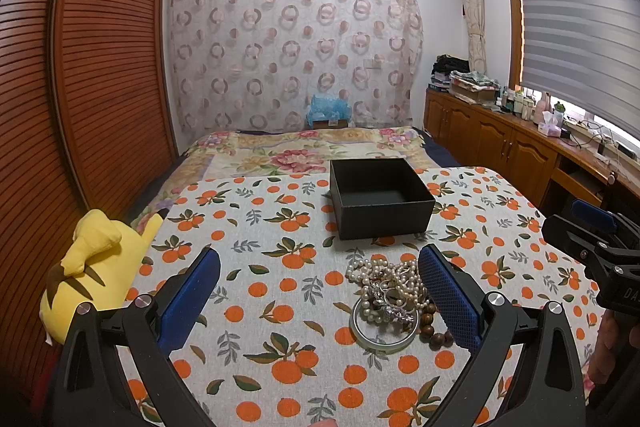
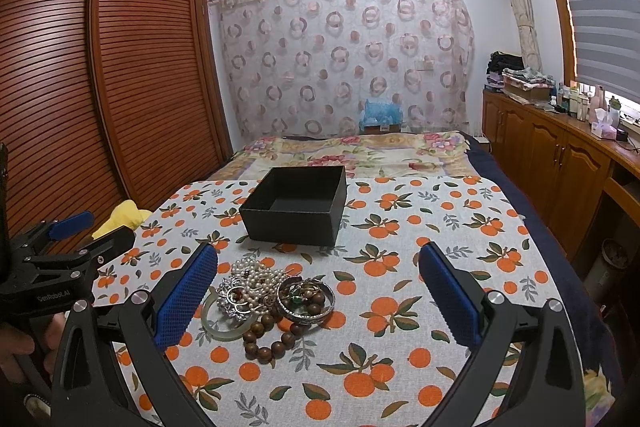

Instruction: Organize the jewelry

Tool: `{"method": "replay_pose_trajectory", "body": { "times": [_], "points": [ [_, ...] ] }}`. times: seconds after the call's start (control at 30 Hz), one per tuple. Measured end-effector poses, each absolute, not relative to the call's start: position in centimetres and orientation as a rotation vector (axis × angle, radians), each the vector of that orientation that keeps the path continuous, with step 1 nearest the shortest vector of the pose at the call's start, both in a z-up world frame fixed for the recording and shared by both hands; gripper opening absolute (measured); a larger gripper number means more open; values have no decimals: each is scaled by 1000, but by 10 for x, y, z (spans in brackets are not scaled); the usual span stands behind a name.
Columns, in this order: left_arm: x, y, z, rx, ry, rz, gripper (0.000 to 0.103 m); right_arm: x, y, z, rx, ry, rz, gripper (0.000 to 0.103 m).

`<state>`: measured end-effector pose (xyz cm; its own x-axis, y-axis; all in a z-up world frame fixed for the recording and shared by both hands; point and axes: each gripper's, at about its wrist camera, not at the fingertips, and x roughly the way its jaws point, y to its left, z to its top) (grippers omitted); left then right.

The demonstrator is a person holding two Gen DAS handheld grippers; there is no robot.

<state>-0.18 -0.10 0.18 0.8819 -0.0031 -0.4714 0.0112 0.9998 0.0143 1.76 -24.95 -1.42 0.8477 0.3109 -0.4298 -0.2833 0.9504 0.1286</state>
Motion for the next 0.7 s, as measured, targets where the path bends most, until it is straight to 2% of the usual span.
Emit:
{"method": "replay_pose_trajectory", "body": {
  "times": [0.7],
  "points": [
    [-5, -7, 13, 16, 491, -10, 96, 18, -249, -15, 61, 464, 311, 101]
  ]
}}
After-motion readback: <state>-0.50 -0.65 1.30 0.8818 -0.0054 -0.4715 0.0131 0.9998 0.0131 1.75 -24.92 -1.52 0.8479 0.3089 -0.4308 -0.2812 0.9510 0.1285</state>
